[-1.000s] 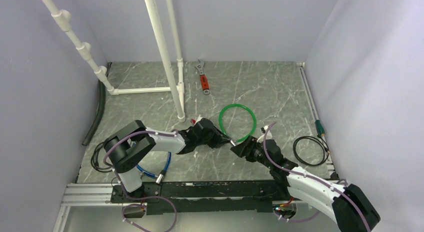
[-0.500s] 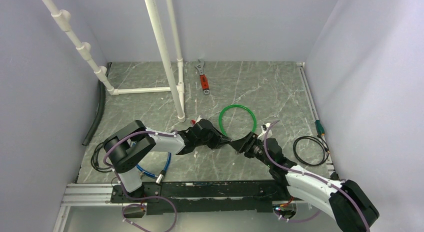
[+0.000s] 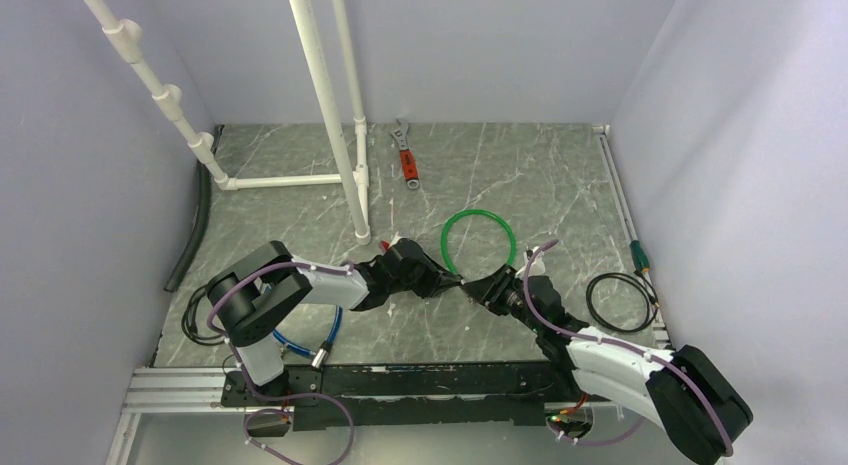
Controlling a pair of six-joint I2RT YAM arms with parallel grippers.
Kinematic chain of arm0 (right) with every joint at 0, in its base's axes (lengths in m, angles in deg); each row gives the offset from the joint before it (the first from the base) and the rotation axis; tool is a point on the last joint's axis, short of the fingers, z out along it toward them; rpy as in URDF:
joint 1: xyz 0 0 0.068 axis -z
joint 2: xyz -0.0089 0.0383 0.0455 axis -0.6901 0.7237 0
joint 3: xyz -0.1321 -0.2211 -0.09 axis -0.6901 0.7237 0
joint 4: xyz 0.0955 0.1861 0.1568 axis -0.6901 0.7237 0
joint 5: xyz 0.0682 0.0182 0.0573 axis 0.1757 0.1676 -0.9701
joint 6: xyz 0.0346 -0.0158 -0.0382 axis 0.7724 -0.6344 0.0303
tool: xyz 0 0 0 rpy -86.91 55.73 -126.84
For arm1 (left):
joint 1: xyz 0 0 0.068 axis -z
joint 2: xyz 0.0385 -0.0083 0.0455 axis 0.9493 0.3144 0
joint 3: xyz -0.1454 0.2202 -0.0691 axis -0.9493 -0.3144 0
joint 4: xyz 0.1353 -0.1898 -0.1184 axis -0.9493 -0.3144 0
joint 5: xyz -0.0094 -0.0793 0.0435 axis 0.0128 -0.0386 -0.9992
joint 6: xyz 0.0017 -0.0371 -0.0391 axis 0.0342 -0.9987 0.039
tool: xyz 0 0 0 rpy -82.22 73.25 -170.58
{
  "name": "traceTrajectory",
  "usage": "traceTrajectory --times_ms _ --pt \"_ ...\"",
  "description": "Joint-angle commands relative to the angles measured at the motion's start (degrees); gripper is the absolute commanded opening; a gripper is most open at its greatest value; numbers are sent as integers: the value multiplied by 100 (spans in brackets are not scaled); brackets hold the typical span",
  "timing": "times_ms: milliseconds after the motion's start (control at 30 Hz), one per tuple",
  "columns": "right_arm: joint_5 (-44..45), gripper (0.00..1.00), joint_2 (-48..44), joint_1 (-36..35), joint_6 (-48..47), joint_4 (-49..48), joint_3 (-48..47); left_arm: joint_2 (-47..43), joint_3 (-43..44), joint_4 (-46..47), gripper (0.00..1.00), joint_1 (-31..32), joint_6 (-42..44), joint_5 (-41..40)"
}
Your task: Unlock with the key
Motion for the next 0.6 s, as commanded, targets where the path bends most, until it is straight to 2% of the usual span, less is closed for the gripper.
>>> traceTrajectory --times_ms 0,200,233,267,300,367,433,500,567 --pt "-115 32 23 14 80 -806 496 -110 -10 293 0 56 -57 218" --pt "-175 2 -110 14 -2 -656 458 -68 -119 523 0 52 -56 174" --pt "-178 0 -145 13 -10 -628 464 -68 -130 558 0 52 -25 169" --pt "-178 0 -182 13 -16 -587 467 -73 -145 587 7 54 18 155" --pt "-178 0 -226 15 -21 -548 463 -92 -167 614 20 52 49 133" --pt "-182 0 -354 18 -28 -455 467 -163 -212 610 55 54 142 87" --pt "-194 0 -510 18 -43 -317 452 -294 -262 442 79 56 233 -23" --pt "-194 0 -708 15 -83 -154 415 -458 -313 299 89 52 371 -142" --pt "-208 0 -902 18 -135 8 378 -534 -399 354 90 32 490 -191"
